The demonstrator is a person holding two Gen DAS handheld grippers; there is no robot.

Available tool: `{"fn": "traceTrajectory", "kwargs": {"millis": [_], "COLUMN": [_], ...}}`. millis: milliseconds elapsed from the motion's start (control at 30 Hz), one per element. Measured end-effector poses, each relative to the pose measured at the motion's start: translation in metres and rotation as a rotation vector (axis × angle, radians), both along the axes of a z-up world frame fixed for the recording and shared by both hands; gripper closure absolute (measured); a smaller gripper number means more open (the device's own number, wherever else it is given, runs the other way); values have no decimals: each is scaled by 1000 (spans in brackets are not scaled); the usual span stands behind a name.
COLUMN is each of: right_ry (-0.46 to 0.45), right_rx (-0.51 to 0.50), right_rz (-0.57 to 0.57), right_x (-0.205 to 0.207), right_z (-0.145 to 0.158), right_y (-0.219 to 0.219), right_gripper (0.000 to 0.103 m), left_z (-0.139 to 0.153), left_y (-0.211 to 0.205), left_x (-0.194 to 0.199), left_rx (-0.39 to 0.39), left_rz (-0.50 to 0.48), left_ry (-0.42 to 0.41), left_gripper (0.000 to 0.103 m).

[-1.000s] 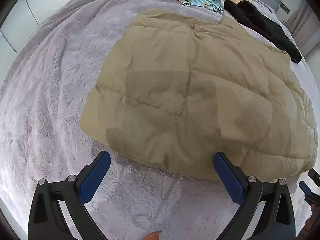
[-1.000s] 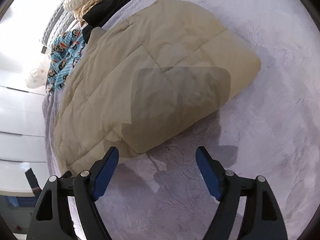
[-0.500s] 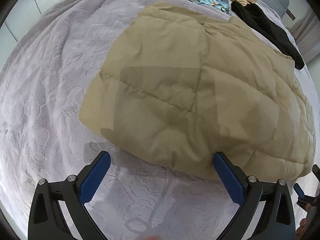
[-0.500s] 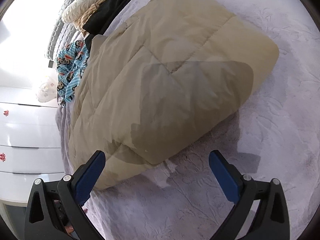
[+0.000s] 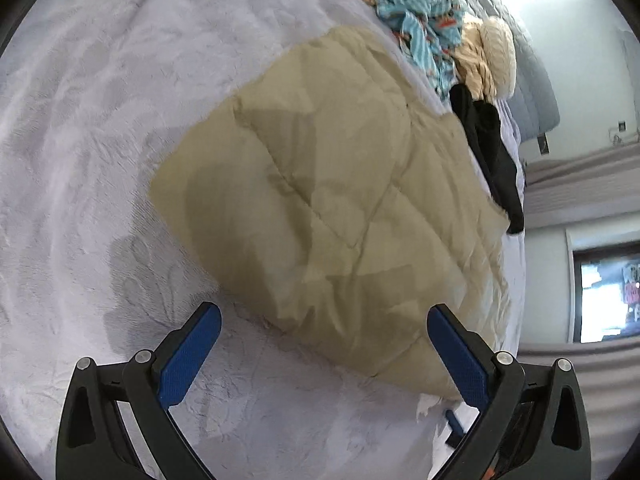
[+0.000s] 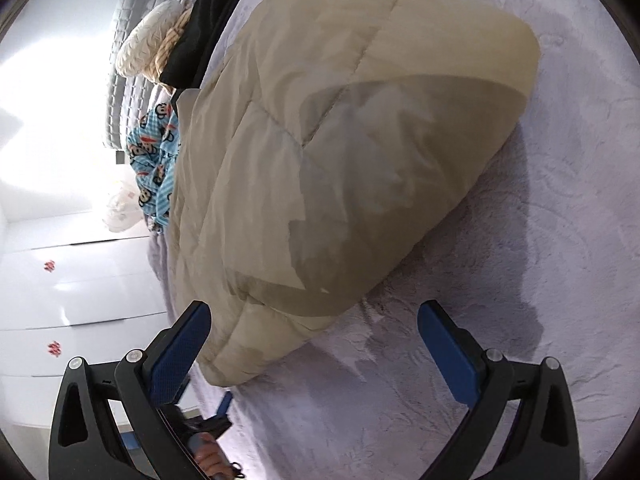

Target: Fold large clothes

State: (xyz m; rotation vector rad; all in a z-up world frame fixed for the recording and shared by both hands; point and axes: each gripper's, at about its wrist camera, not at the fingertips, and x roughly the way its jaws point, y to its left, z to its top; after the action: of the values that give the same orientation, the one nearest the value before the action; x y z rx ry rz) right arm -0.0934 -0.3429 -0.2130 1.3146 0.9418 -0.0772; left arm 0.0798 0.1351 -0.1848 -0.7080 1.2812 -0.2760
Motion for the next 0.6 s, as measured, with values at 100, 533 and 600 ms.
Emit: {"fn": "traceTrajectory", "kwargs": {"millis": [100,533,600], "right_ry": [-5,-68,-87], "right_rx": [-5,44,66], "right_rz": [14,21,11], "right_x": [7,55,67], "right_z": [0,-15,-19], "right_y": [0,-3,-6], "right_gripper": [0,0,0], "left_z": [-9,-22,-30], "left_y": [-3,-32,-35], "left_x": [5,70,79], "left_rx": [-19,0,15], "left_rz": [-18,-13,14], "left_ry": [16,-51,-53], "left_gripper": [0,0,0]}}
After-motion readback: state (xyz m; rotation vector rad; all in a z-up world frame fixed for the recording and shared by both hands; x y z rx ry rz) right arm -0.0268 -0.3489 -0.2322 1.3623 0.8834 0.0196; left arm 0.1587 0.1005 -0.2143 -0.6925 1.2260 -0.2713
